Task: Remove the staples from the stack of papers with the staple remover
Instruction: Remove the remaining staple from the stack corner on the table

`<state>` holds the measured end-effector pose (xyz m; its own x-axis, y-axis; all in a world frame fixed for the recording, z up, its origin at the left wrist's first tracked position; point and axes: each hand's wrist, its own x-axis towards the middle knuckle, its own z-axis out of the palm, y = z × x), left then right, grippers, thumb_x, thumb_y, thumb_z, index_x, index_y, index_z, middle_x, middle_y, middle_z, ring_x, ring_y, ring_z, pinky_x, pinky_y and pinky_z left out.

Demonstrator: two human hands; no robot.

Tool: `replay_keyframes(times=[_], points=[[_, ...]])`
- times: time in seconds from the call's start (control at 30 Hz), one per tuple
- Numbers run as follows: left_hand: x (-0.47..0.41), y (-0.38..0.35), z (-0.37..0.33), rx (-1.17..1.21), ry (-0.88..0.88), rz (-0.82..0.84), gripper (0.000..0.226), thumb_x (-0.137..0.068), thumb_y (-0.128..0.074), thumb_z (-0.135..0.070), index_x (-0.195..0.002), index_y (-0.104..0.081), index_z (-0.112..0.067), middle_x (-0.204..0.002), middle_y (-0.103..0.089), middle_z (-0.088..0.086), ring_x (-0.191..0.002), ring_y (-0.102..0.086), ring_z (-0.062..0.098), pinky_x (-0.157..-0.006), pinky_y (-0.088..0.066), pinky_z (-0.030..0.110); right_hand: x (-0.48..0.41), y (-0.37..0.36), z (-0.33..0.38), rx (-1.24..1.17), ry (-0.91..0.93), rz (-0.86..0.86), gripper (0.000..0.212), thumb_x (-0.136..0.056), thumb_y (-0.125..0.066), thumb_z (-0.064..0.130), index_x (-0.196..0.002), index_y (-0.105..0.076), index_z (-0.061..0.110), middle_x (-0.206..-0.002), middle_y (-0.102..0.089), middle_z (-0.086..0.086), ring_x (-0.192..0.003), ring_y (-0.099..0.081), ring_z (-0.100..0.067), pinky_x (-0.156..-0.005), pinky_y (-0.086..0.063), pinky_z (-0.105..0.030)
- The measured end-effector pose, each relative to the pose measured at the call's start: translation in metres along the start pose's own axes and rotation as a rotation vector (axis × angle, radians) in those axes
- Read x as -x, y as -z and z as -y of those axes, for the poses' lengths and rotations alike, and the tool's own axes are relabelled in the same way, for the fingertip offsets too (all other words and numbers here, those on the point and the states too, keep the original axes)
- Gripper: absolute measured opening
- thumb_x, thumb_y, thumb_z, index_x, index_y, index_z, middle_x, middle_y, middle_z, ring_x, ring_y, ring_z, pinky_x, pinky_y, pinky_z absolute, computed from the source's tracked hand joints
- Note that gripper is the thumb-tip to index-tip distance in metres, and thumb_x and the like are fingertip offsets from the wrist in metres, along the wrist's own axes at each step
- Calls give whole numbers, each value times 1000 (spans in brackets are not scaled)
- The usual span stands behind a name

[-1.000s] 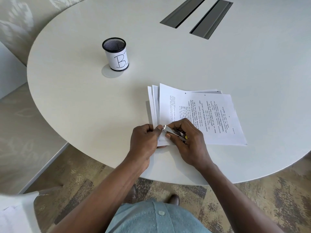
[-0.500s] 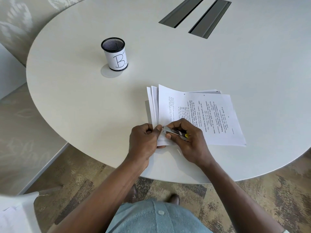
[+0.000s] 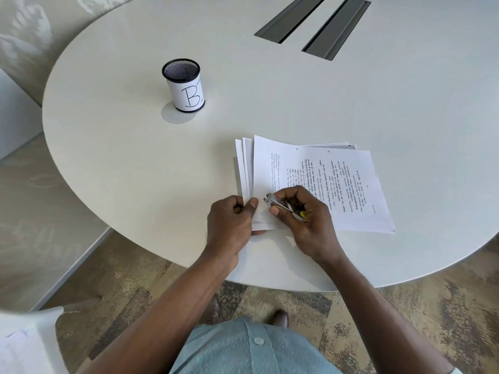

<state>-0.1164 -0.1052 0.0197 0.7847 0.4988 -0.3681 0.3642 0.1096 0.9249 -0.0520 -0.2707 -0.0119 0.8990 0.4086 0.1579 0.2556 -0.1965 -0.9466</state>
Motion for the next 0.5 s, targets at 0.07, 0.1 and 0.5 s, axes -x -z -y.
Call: replay_keyframes(times=[0.07,0.1,0.5], points=[[0,1,-1,12,1,-5,31,-104,-75,-17,-85,-71,7,-67,-63,6,-65,-70,18,-54,-63,23,0,0,0,-11,-9,-8,17,-98,-81,12,-113,-74,11,-106,-79,-2,-91,-72,-15,-82,-54,-22],[-1,1,0,22,11,-7,30,-104,-75,-17,-88,-73,8,-71,-66,10,-71,-74,24,-57,-65,28,-1,0,0,-11,-16,-13,17,-98,-81,12,-113,-74,12,-106,-80,-2,-92,-72,-16,-82,-54,-23],[-4,2,-7,106,133,15,22,-105,-73,-16,-87,-81,-7,-82,-83,6,-71,-83,21,-62,-69,36,-1,3,1,-112,-112,-86,14,-99,-80,10,-112,-74,14,-98,-79,12,-80,-71,-11,-75,-60,-37]])
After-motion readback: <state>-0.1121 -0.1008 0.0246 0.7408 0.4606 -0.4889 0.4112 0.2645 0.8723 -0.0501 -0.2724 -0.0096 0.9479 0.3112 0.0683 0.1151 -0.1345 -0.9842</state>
